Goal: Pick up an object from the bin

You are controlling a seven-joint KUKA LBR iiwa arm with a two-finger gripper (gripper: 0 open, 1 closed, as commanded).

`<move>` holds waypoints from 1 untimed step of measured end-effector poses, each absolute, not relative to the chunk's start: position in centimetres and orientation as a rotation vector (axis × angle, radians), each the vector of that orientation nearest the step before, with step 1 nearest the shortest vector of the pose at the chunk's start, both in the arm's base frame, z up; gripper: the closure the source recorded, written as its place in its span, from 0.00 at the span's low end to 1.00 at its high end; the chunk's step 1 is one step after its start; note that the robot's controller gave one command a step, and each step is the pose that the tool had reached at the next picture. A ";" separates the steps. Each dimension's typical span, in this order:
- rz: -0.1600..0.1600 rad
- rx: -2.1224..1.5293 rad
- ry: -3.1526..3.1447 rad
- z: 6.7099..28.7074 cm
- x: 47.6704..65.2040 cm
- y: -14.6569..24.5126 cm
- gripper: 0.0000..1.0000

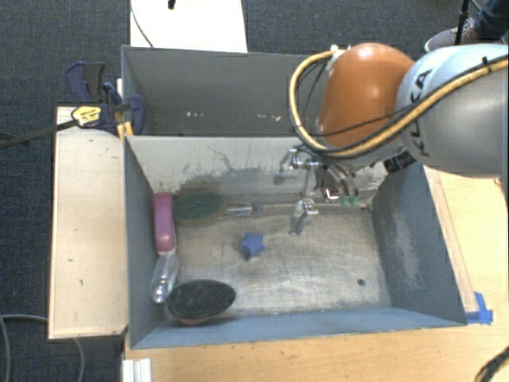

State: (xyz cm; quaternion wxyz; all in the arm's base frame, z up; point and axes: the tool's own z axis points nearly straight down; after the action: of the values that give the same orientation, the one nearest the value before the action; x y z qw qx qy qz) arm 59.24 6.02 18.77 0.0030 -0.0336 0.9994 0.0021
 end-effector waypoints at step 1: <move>0.002 -0.497 3.104 7.5 58.3 9.8 0.00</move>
Offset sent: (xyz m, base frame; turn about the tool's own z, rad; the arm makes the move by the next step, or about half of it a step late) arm -0.0085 0.0370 -0.1114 -0.2496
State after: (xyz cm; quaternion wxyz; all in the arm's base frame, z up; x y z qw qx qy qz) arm 58.34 9.81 7.49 -0.0008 -0.1582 0.9874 0.0006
